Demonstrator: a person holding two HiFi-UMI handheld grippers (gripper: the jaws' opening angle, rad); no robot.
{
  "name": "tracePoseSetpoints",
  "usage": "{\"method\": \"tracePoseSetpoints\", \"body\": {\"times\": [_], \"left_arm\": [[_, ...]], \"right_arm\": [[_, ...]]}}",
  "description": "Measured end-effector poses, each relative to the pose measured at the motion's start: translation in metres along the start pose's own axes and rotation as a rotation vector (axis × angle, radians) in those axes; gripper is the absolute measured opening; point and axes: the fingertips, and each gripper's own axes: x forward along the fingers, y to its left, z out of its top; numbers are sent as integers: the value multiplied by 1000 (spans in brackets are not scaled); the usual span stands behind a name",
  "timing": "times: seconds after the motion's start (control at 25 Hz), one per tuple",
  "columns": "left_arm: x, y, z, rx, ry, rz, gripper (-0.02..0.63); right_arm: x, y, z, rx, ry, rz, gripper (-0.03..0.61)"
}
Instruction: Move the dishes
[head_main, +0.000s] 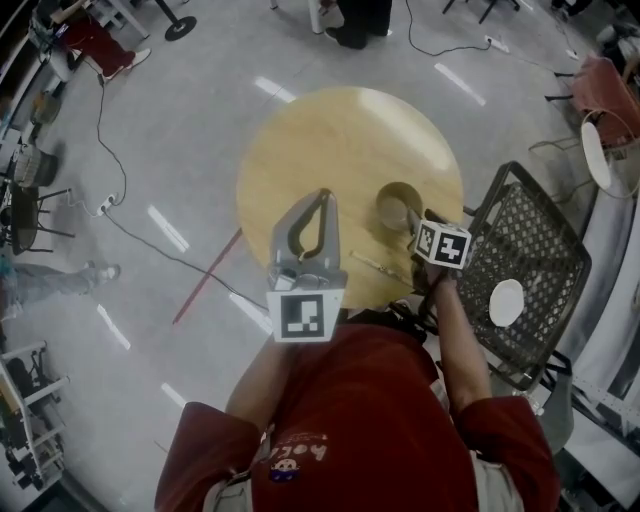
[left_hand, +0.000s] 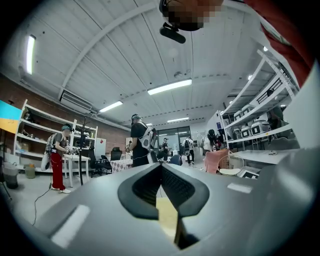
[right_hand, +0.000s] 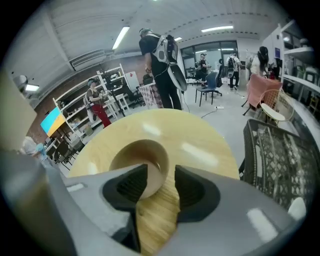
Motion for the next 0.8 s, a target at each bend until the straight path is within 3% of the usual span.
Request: {"method": "tracePoseSetpoints", "body": {"times": [0.24,0.52,0.8], "left_arm": [[0,-4,-7,-2,8,-12,7],[2,-1,-9,-5,10,-5,8],[1,1,-10,-11,9,-5,7]], "right_arm": [[12,-3,-16,68,44,26,141],[14,-4,-14,66,36,-5,29],[12,-2,-13,72,31,-10,20]]}}
